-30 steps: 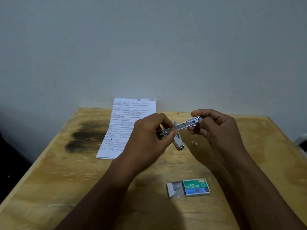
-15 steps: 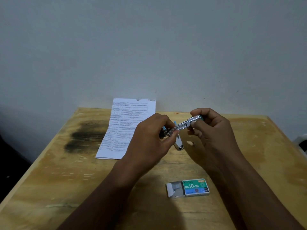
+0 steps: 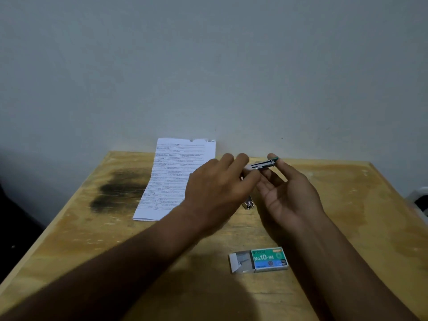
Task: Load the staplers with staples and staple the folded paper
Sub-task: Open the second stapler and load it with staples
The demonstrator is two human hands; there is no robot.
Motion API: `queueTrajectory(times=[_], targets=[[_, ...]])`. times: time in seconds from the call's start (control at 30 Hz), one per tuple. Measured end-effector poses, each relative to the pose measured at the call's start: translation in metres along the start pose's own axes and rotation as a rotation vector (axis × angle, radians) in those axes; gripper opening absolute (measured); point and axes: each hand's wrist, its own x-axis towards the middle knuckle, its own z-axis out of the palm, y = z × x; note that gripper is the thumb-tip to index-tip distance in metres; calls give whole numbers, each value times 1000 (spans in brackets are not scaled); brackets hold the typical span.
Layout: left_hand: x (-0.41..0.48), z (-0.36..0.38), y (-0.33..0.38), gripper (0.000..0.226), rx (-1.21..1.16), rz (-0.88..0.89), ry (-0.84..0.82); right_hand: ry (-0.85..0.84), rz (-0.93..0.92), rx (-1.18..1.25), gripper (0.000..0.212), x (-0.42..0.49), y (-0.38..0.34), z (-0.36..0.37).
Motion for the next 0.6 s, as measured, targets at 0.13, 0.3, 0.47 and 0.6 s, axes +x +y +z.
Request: queueTrajectory(times=[0.13, 0.3, 0.47, 0.6], targets=[[17, -3, -11, 27, 105, 266, 90, -6, 80, 88, 38, 3, -2, -2], [23, -2, 0, 22, 196, 309, 98, -32, 124, 71, 45, 3, -8, -4], [28, -6, 9, 20, 218, 261, 102, -91, 137, 117, 45, 1, -14, -5], [31, -7, 6, 27, 205, 212, 156, -120, 100, 154, 41, 3, -15, -5]])
